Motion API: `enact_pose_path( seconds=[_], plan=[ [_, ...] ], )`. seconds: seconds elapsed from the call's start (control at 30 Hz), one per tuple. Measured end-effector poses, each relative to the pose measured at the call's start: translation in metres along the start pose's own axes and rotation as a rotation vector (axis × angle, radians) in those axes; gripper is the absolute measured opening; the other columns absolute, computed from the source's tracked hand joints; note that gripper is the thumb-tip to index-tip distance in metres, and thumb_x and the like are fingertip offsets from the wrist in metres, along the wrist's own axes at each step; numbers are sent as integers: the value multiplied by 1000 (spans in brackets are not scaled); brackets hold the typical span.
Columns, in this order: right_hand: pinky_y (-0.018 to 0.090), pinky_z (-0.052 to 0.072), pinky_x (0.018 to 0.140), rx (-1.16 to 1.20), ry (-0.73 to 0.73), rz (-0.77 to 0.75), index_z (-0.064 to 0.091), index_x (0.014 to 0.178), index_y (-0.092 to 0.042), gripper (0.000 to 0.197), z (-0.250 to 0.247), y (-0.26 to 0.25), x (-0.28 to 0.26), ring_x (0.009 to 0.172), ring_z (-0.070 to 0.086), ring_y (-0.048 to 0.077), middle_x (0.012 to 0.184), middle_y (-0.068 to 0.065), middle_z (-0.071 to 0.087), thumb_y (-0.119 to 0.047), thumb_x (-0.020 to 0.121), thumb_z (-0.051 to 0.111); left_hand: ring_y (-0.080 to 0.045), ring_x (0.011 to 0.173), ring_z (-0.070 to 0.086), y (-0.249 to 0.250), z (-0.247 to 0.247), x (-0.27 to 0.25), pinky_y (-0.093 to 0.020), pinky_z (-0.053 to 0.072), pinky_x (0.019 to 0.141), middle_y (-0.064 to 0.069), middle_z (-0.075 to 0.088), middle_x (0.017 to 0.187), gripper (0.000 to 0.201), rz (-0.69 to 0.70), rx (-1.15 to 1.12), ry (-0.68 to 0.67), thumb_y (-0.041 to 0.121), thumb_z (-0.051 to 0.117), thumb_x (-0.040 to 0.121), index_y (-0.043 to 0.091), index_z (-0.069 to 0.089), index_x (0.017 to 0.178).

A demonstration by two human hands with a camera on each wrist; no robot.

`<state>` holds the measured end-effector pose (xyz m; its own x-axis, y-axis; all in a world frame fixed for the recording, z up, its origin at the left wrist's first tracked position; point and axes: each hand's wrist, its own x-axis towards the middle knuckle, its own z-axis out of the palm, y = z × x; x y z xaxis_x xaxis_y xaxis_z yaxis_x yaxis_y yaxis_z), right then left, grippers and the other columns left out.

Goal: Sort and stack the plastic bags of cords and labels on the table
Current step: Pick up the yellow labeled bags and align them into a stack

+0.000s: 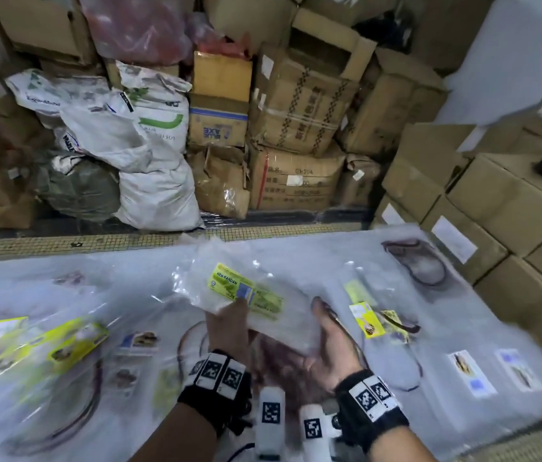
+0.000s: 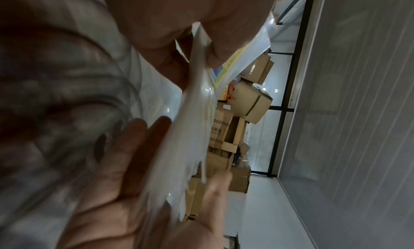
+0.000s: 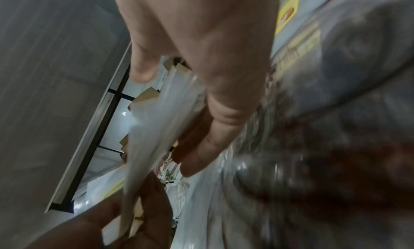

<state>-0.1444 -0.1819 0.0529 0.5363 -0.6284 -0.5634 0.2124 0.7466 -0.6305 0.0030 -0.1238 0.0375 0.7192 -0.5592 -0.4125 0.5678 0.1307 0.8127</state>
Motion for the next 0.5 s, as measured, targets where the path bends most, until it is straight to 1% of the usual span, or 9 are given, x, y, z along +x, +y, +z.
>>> enact_pose_path(
  seconds=[0.07, 0.13, 0.17, 0.23, 0.3, 0.33, 0.37, 0.4, 0.5],
  plan=[
    [48, 58, 72, -53, 14, 13, 68, 117, -1, 48, -22, -16, 9, 96, 63, 38, 119, 25, 64, -22, 76, 81, -36, 95, 70, -17, 21, -2, -57, 56, 81, -14, 72, 106, 56, -17, 11, 12, 27, 69, 71, 21, 57, 126],
    [47, 60, 65, -70, 61, -21, 65, 107, -4, 28, -41, -35, 18, 102, 59, 35, 113, 24, 63, -2, 81, 73, -39, 98, 69, -36, 40, -3, -60, 54, 84, -15, 71, 111, 49, -53, -45, 12, 19, 71, 80, 22, 57, 128],
    [46, 61, 65, -73, 83, -38, 64, 103, -7, 24, -51, -43, 24, 103, 59, 34, 113, 21, 65, 4, 82, 70, -38, 100, 69, -43, 48, -4, -59, 53, 87, -14, 71, 112, 50, -88, -56, 5, 22, 75, 81, 20, 58, 128],
    [48, 61, 67, -85, 109, -50, 62, 110, -6, 31, -68, -60, 34, 107, 62, 36, 117, 19, 68, 8, 82, 67, -36, 99, 70, -57, 65, -7, -58, 52, 90, -14, 72, 109, 58, -143, -39, -8, 40, 83, 71, 14, 66, 120],
    [58, 58, 80, -130, 111, -45, 58, 123, -1, 43, -82, -72, 43, 113, 64, 43, 120, 23, 68, 10, 82, 66, -36, 96, 71, -68, 79, -10, -56, 52, 91, -16, 73, 104, 48, -210, -43, -4, 43, 81, 74, 10, 72, 108],
    [62, 54, 88, -142, 108, -39, 56, 125, 0, 45, -88, -77, 46, 114, 63, 45, 121, 25, 67, 9, 82, 65, -35, 97, 71, -77, 84, -9, -54, 53, 91, -16, 73, 104, 55, -245, -36, -18, 48, 81, 72, 10, 70, 110],
    [65, 50, 93, -145, 105, -33, 55, 126, 0, 45, -93, -82, 48, 114, 62, 47, 122, 28, 65, 9, 82, 63, -35, 99, 70, -79, 89, -10, -54, 53, 92, -16, 72, 107, 71, -259, 5, -21, 56, 84, 64, 9, 68, 115],
    [66, 48, 95, -147, 104, -26, 55, 125, 0, 44, -98, -87, 51, 114, 61, 49, 123, 29, 64, 7, 83, 62, -35, 102, 69, -82, 96, -13, -55, 52, 94, -17, 71, 111, 80, -256, 0, -51, 58, 85, 59, 8, 66, 118],
    [64, 48, 96, -120, 64, -16, 58, 121, -3, 37, -109, -99, 57, 111, 63, 49, 122, 29, 65, 4, 84, 56, -39, 107, 66, -84, 111, -23, -59, 47, 99, -20, 68, 117, 57, -235, -80, -110, 38, 75, 78, 5, 63, 122]
  ],
)
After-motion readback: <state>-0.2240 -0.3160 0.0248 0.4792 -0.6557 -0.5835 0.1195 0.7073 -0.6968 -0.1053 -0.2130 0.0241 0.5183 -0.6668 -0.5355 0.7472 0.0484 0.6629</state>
